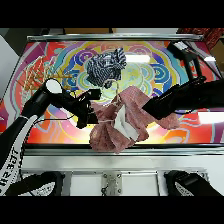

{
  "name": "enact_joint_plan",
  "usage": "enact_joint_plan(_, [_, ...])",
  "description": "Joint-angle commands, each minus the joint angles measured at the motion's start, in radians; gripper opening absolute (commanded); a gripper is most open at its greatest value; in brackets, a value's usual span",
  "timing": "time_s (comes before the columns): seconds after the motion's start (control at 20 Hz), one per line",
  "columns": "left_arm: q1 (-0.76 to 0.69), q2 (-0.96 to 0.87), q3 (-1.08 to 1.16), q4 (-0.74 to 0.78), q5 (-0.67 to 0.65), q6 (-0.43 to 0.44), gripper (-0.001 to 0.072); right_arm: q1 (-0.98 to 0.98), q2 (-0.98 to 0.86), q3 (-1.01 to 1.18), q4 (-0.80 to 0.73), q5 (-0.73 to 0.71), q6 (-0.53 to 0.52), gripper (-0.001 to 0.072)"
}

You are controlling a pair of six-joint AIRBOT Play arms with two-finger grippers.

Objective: Fold the clothes and pants, and hang the long-sleeved shirts on hangers.

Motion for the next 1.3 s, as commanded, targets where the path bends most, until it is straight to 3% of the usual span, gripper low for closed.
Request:
enact_joint_plan(0.0, [0.001,0.0,0.001,0.0,-0.004,0.0,0.0016,-0.208,0.004,0.008,0.29,0.071,-0.228,0.0707])
enact_joint_plan(0.05, [0.001,0.0,0.001,0.0,-0.004,0.0,0.0016,-0.281,0.004,0.007,0.291,0.051,-0.253,0.0707])
enact_joint_plan(0.1, [0.001,0.0,0.001,0.0,-0.005,0.0,0.0015,-0.303,0.003,0.001,0.303,0.023,-0.54,0.0706])
enact_joint_plan(0.15, [0.001,0.0,0.0,0.0,-0.005,0.0,0.0016,-0.378,0.004,-0.024,0.383,0.025,-0.591,0.0706])
enact_joint_plan(0.2, [0.001,-0.001,0.001,0.0,-0.016,0.0,0.0016,-0.736,0.003,-0.199,0.852,0.113,-0.908,0.0707])
enact_joint_plan(0.25, [0.001,0.0,0.001,0.0,-0.019,0.0,0.0016,-0.974,0.003,-0.398,1.03,0.199,-1.25,0.0707])
enact_joint_plan(0.3, [0.001,0.0,0.001,0.0,-0.023,0.0,0.0015,-1.014,0.002,-0.461,1.02,0.2,-1.323,0.0707])
enact_joint_plan(0.45, [0.001,-0.001,0.001,0.0,-0.023,0.0,0.0015,-1.051,-0.029,-0.609,1.035,0.2,-1.46,0.0707])
enact_joint_plan(0.65, [0.001,0.0,0.001,0.0,-0.035,0.0,0.0016,-1.035,-0.129,-0.656,1.035,0.236,-1.513,0.0707])
enact_joint_plan(0.7, [0.001,0.0,0.0,0.001,-0.035,0.0,0.0016,-0.906,-0.204,-0.656,1.078,0.225,-1.561,0.0707])
enact_joint_plan(0.8, [0.001,0.0,0.0,0.0,-0.038,0.0,0.0016,-0.814,-0.229,-0.656,1.099,0.164,-1.561,0.0707])
enact_joint_plan(1.1, [0.001,0.0,0.001,0.001,-0.038,0.0,0.0016,-0.801,-0.231,-0.656,1.099,0.164,-1.561,0.0696])
enact_joint_plan(1.15, [0.001,0.0,0.001,0.001,-0.039,0.0,0.0016,-0.801,-0.231,-0.656,1.099,0.164,-1.561,0.0643])
enact_joint_plan(1.2, [0.001,-0.001,0.0,0.001,-0.039,0.0,0.0016,-0.801,-0.231,-0.656,1.099,0.165,-1.561,0.0021])
enact_joint_plan(1.25, [0.001,0.0,0.001,0.001,-0.038,0.0,0.0016,-0.801,-0.231,-0.656,1.099,0.164,-1.561,0.0019])
